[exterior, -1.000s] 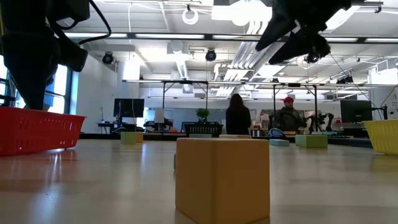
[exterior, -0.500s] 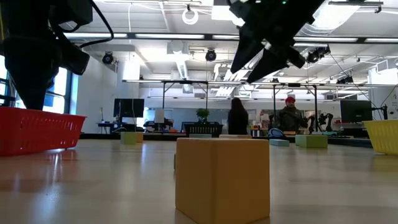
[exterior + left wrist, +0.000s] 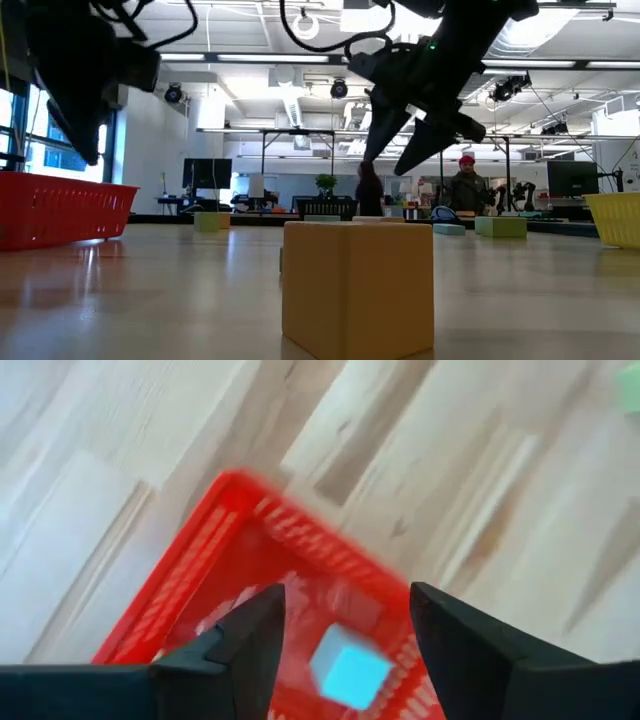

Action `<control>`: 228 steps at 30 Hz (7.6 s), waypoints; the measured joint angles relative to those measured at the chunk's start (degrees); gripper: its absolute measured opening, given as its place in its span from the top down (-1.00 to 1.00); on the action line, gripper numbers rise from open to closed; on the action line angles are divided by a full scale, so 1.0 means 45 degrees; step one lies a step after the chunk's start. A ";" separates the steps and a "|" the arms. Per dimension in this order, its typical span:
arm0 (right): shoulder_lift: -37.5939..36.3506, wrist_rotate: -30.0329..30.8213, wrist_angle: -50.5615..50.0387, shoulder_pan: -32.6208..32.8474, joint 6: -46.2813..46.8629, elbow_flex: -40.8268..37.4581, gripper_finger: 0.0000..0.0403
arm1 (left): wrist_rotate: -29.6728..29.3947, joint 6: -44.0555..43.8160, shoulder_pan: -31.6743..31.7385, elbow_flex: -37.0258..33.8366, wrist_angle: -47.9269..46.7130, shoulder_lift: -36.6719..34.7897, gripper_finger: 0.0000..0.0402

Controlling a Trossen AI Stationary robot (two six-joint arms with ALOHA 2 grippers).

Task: Sort & place blocks by color
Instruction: Put the yellow block into the yellow bin, then put the green block into the black bin

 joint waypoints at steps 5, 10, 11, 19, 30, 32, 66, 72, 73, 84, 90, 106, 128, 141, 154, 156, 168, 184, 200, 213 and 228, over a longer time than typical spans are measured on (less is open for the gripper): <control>0.0539 -0.0261 0.0737 0.0000 -0.0016 0.0000 -0.11 | -0.0326 0.0697 0.0000 0.0386 0.0678 -0.0005 0.00; 0.1175 -0.0597 0.0956 -0.0005 -0.0005 0.0000 -0.11 | -0.0786 0.0941 0.0000 0.0386 0.1483 -0.0005 0.00; 0.1312 -0.0597 0.0964 -0.0005 0.0000 0.0000 -0.11 | -0.0846 0.0941 0.0000 0.0387 0.1534 -0.0005 0.00; 0.2104 -0.1092 0.1043 -0.0015 -0.0002 0.0000 -0.11 | -0.1041 0.0946 0.0000 0.0387 0.1552 -0.0005 0.00; 0.2708 -0.1530 0.0961 -0.0006 0.0325 -0.0005 0.02 | -0.1402 0.0946 -0.0005 0.0387 0.1546 -0.0005 0.00; 0.2708 -0.1491 0.0919 0.0010 0.0331 -0.0005 0.16 | -0.1402 0.0946 -0.0005 0.0387 0.1546 -0.0005 0.00; -0.0773 0.2421 -0.7458 0.3877 0.7181 -0.0015 0.49 | -0.1665 0.1178 -0.0005 0.0382 0.2056 0.0000 0.00; -0.1194 0.2410 -0.9253 0.4586 0.9038 -0.0015 0.49 | -0.1670 0.1179 -0.0005 0.0382 0.2133 0.0000 0.00; -0.1240 0.2352 -0.9571 0.4712 0.9342 -0.0015 0.49 | -0.1671 0.1179 -0.0005 0.0382 0.2130 0.0000 0.00; -0.1386 -0.0047 -1.2923 0.6308 1.3058 -0.0015 0.49 | -0.1699 0.1505 -0.0005 0.0382 0.2173 0.0000 0.00; -0.1391 -0.1875 -1.3138 0.7105 1.4368 -0.0188 0.49 | -0.1695 0.1505 -0.0005 0.0382 0.2225 0.0000 0.00; -0.1391 -0.3701 -1.1372 0.7572 1.5259 -0.1787 0.49 | -0.1684 0.1827 -0.0003 0.0382 0.2401 0.0000 0.00; -0.1386 -0.3943 -1.1509 0.7252 1.5431 -0.1515 0.18 | -0.3602 0.3277 0.1236 0.0377 0.2964 0.0000 0.00; -0.1386 -0.0750 -1.3241 0.7252 1.5143 0.0380 0.17 | -0.3565 0.4648 0.4547 0.0377 0.2959 0.0351 0.00; -0.1381 0.0014 -1.3299 0.6920 1.4682 0.0583 0.17 | -0.1713 0.6025 0.7012 0.0377 0.3700 0.2237 -0.13; -0.1381 0.0013 -1.3298 0.6752 1.4511 0.0583 0.17 | -0.1543 0.6161 0.7272 0.0377 0.3946 0.2465 -0.17; -0.1381 0.0015 -1.3268 0.6224 1.3946 0.0583 0.17 | -0.1640 0.6177 0.8374 0.0377 0.4407 0.3760 -0.19; -0.1381 0.0010 -1.3188 0.6227 1.3945 0.0583 0.17 | -0.1937 0.6634 0.8432 0.0406 0.5650 0.5602 -0.19; -0.1381 0.0005 -1.3179 0.6227 1.3940 0.0583 0.17 | -0.1995 0.6610 0.8510 0.0372 0.6690 0.6159 -0.19; -0.1381 0.0002 -1.3153 0.6227 1.3940 0.0583 0.17 | -0.1964 0.6995 0.8514 0.0372 0.6470 0.6159 -0.14; -0.1381 -0.0005 -1.2989 0.6227 1.3940 0.0583 0.17 | -0.1982 0.8183 0.8514 0.0396 0.6578 0.6154 0.44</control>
